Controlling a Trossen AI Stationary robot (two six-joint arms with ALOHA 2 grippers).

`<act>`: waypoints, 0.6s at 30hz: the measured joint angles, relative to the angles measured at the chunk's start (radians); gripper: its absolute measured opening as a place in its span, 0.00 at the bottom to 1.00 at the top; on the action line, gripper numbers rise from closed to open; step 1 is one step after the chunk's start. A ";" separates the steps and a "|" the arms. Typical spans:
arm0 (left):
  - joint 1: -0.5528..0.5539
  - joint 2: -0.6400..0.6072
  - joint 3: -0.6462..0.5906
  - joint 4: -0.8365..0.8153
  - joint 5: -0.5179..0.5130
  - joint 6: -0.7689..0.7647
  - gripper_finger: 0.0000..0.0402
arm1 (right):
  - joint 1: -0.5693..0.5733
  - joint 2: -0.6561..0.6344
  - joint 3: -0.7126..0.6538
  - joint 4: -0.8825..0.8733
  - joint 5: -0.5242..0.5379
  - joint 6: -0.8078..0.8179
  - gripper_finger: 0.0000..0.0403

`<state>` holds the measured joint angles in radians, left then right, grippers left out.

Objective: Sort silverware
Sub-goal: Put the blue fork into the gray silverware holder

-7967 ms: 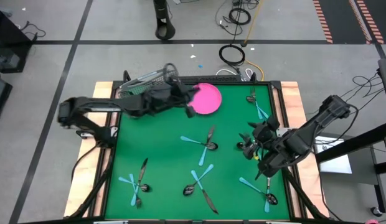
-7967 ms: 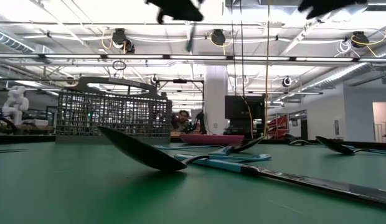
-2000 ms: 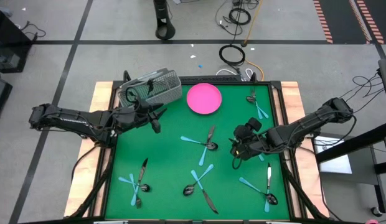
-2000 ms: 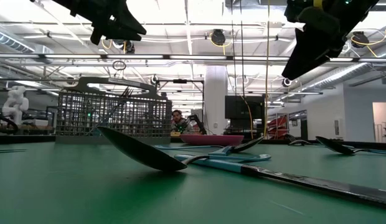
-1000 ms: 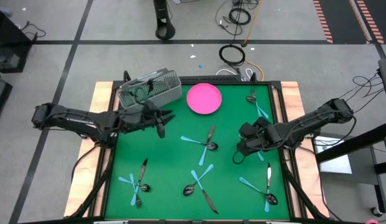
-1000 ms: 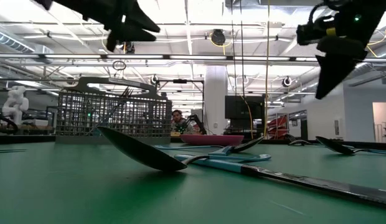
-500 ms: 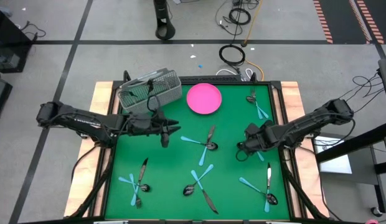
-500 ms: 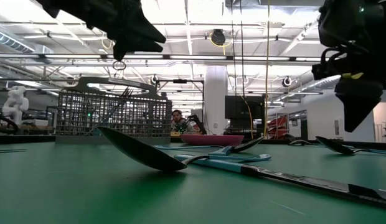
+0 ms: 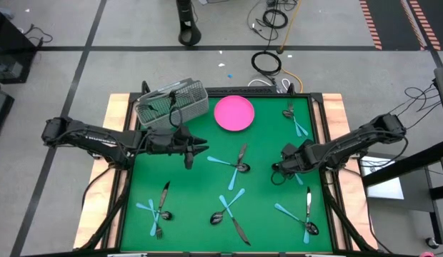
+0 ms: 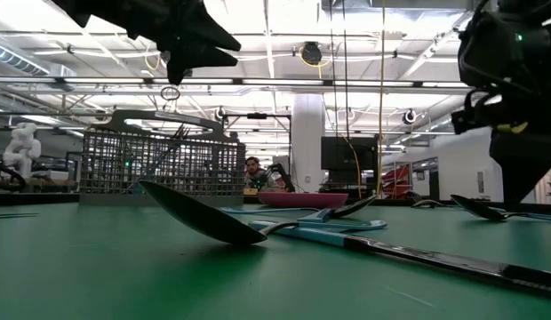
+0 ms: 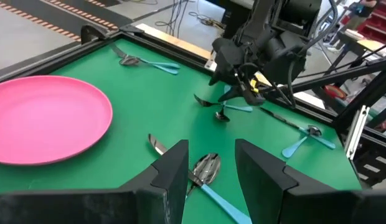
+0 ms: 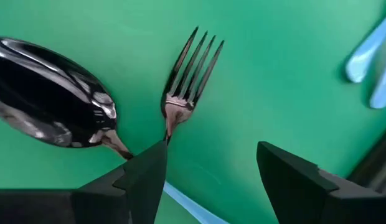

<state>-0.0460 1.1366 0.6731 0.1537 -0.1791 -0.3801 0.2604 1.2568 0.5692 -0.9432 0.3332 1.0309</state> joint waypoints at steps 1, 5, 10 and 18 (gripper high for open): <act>0.000 0.000 0.000 -0.001 0.000 0.000 0.33 | 0.000 0.000 -0.011 0.023 0.000 0.000 0.57; 0.001 0.000 0.000 -0.001 0.000 -0.004 0.33 | 0.000 0.000 -0.024 0.083 0.002 0.000 0.56; 0.009 0.000 0.000 -0.001 0.000 -0.007 0.33 | 0.000 0.000 -0.024 0.102 0.003 0.019 0.56; 0.013 0.000 0.000 0.001 0.000 -0.007 0.33 | 0.000 0.000 -0.027 0.109 0.005 0.066 0.49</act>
<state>-0.0330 1.1366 0.6731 0.1552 -0.1791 -0.3869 0.2604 1.2568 0.5418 -0.8341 0.3382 1.0970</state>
